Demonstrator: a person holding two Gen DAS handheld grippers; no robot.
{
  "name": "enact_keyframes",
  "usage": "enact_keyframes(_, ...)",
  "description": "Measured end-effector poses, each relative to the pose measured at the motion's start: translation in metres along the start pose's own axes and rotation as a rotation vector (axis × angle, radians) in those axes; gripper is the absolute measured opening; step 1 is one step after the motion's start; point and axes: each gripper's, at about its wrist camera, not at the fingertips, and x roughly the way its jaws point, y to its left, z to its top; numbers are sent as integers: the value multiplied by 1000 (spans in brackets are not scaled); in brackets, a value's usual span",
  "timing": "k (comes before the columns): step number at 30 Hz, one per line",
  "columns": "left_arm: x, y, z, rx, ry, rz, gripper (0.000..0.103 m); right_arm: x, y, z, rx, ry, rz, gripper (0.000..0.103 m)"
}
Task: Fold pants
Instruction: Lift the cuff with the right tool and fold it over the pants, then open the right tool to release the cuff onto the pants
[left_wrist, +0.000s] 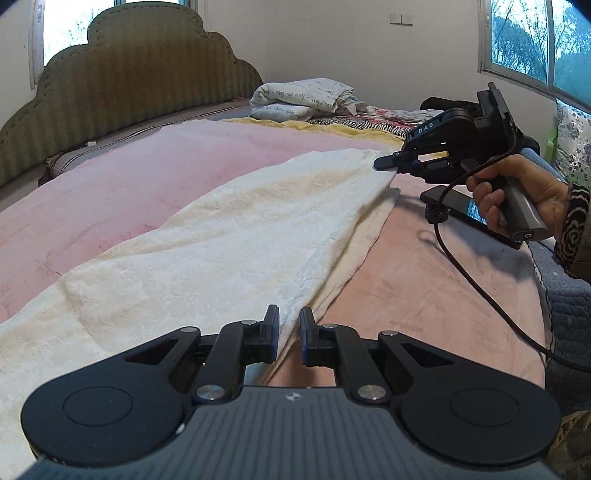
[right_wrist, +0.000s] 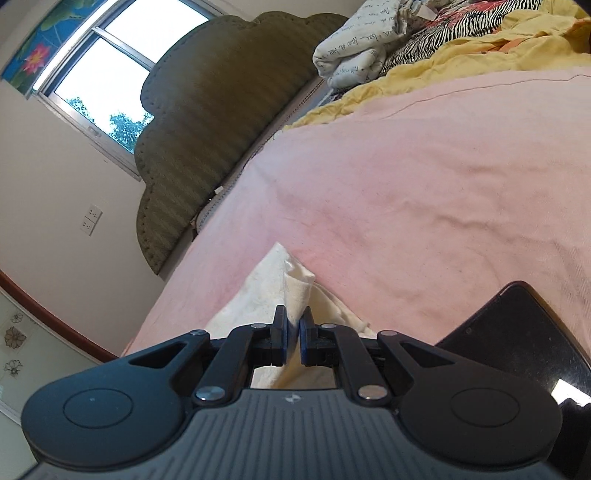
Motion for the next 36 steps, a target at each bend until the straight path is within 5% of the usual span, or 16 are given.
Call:
enact_keyframes(18, -11, -3, -7, 8, 0, -28, 11, -14, -1, -8, -28, -24, -26, 7)
enact_keyframes(26, -9, 4, -10, -23, 21, -45, 12, 7, 6, -10, -82, 17, -110, 8)
enact_keyframes(28, -14, 5, -7, -42, 12, -54, 22, -1, 13, -9, -92, -2, -145, 17)
enact_keyframes(32, -29, 10, 9, -92, -32, -64, 28, -36, 45, -20, -218, -185, -264, 18)
enact_keyframes(34, -32, 16, 17, -114, -65, -16, 58, -32, 67, -29, -301, -116, -173, 18)
enact_keyframes(36, -33, 22, 20, -130, -89, 67, 74, -14, 88, -42, -386, 9, -74, 18)
